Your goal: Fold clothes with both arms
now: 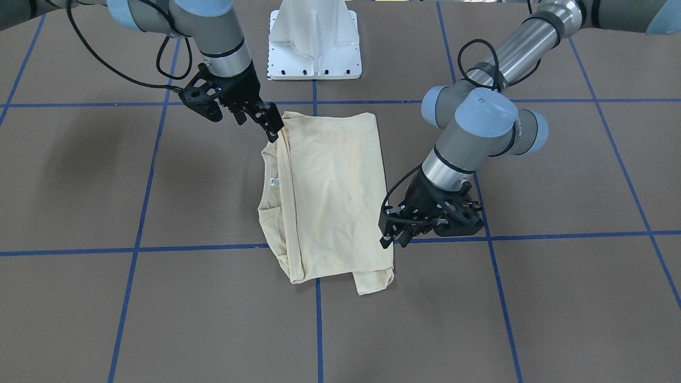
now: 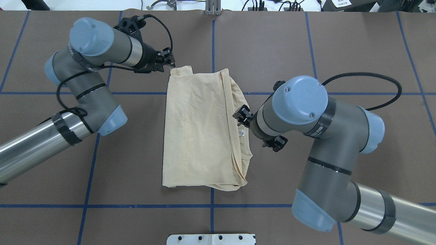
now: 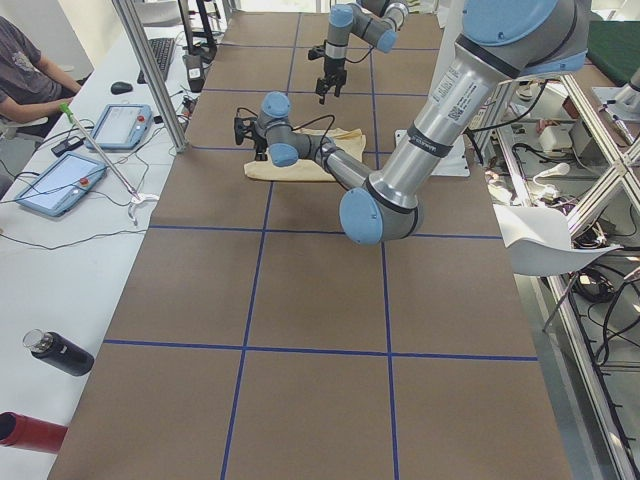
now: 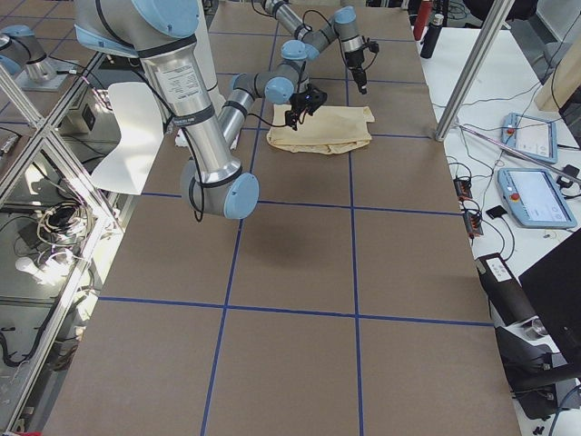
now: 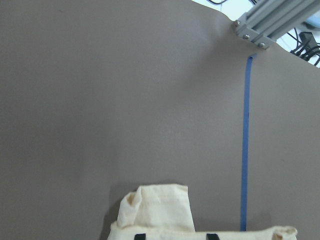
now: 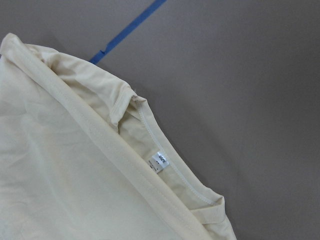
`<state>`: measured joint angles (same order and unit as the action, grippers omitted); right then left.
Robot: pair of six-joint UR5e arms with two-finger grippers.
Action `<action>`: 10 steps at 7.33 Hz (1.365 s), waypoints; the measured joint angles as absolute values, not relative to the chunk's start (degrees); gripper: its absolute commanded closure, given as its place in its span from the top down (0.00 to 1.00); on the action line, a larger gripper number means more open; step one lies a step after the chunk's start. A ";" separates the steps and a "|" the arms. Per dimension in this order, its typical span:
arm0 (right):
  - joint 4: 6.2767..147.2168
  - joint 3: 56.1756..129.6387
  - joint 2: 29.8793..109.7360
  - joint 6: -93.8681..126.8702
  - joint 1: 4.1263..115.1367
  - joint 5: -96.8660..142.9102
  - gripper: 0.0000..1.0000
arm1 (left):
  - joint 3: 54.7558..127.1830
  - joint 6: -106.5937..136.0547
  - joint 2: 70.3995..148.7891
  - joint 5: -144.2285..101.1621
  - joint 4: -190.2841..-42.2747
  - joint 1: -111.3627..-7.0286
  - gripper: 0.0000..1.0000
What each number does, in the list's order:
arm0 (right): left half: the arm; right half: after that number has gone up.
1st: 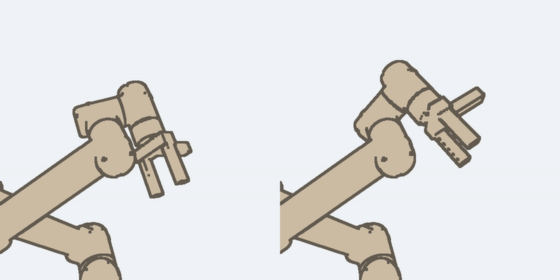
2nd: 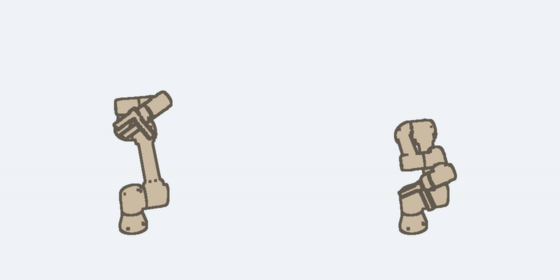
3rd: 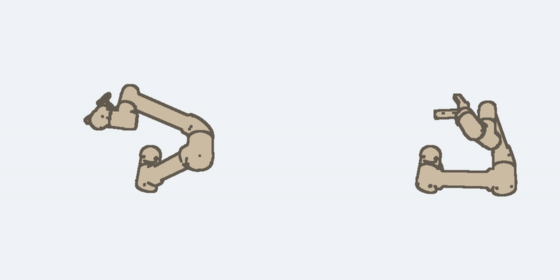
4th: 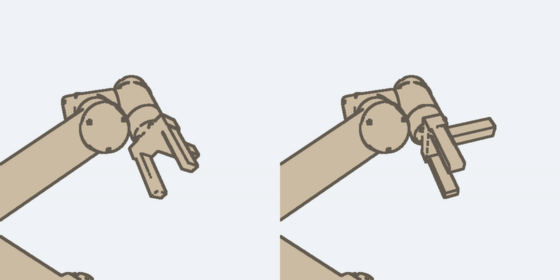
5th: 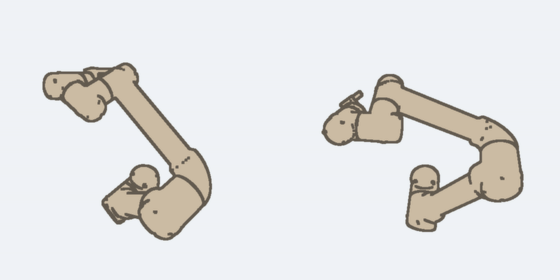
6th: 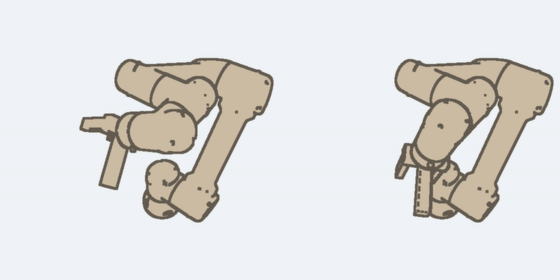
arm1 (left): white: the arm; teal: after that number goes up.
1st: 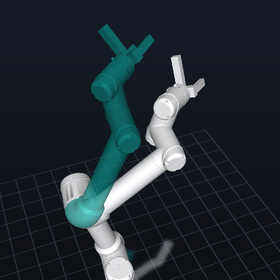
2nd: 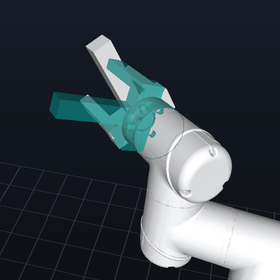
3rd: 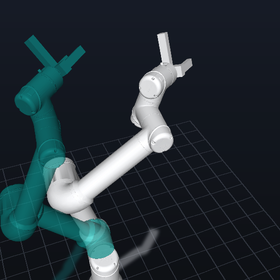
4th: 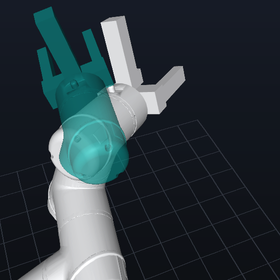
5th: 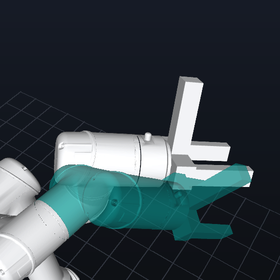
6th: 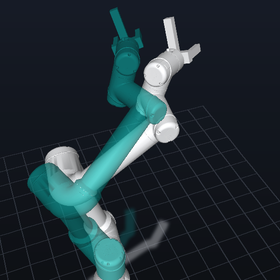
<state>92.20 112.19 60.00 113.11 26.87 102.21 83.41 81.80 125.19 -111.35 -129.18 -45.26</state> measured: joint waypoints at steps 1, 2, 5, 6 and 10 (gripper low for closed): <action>91.81 111.67 60.01 119.98 22.94 97.90 1.00 | 90.78 81.58 121.47 -112.91 -125.44 -45.81 0.50; 91.68 111.01 60.17 127.81 19.04 93.69 1.00 | 95.25 81.34 119.63 -113.69 -122.25 -46.18 0.50; 91.61 108.50 60.60 144.12 10.92 84.22 0.98 | 98.00 81.13 118.61 -113.84 -119.97 -46.39 0.50; 91.59 107.60 60.51 146.16 10.02 83.10 0.98 | 98.05 81.13 118.55 -113.78 -119.91 -46.40 0.50; 89.53 105.13 60.28 148.35 9.58 81.54 0.80 | 97.96 81.21 118.48 -113.66 -119.88 -46.33 0.50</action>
<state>89.53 105.13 60.28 148.35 9.58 81.54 97.96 81.21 118.48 -113.66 -119.88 -46.33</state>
